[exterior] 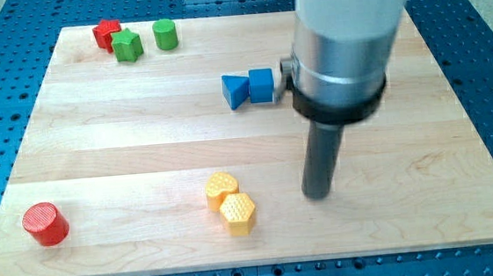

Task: Move the blue blocks towards the red circle

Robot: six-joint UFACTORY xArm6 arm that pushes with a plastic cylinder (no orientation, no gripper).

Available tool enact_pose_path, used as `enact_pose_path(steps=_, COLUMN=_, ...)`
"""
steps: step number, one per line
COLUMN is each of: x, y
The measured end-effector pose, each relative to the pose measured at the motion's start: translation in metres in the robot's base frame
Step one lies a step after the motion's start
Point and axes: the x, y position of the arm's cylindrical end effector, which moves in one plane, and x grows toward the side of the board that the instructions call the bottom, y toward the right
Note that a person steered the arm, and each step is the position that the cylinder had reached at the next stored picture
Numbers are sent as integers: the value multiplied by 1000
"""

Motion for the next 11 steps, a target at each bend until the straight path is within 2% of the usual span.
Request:
enact_pose_path(steps=1, x=28, y=-50)
enact_pose_path(steps=3, x=9, y=-63)
enact_pose_path(steps=4, x=-20, y=-20)
enact_pose_path(steps=5, x=-99, y=39)
enact_pose_path(steps=6, x=-173, y=51)
enact_pose_path(steps=7, x=-198, y=31)
enact_pose_path(steps=9, x=-200, y=-31)
enact_pose_path(steps=10, x=-221, y=-36)
enact_pose_path(steps=11, x=-206, y=-80)
